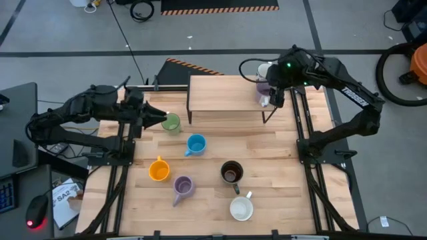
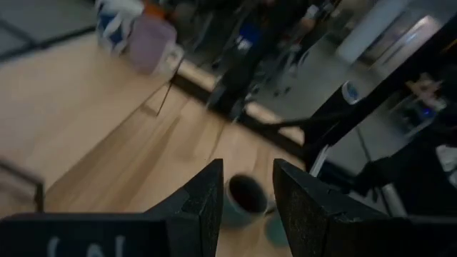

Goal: Place coffee mugs
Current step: Put the light blue mug on the shelf

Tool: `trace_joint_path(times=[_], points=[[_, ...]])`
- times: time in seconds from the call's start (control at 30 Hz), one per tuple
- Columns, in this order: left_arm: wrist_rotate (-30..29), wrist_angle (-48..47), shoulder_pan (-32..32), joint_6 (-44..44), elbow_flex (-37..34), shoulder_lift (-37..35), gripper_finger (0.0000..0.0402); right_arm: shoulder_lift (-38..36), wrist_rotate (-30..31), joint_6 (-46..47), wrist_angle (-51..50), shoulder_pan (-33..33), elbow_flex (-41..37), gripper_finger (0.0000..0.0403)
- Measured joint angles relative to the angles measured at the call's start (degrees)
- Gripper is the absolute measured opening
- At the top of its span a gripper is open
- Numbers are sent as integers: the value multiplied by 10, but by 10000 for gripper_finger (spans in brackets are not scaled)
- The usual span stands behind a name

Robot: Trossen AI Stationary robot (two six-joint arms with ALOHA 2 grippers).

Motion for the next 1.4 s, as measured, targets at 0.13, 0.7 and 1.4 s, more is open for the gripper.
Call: trace_joint_path(times=[0.13,0.7,1.4], points=[[-8,-49,0,-11,0,7,128,0,-26,58,32,35,0,258],[-1,-124,-21,-9,0,123,128,48,-24,128,102,191,0,258],[-33,32,-134,-43,-143,188,128,171,-56,263,88,319,0,251]])
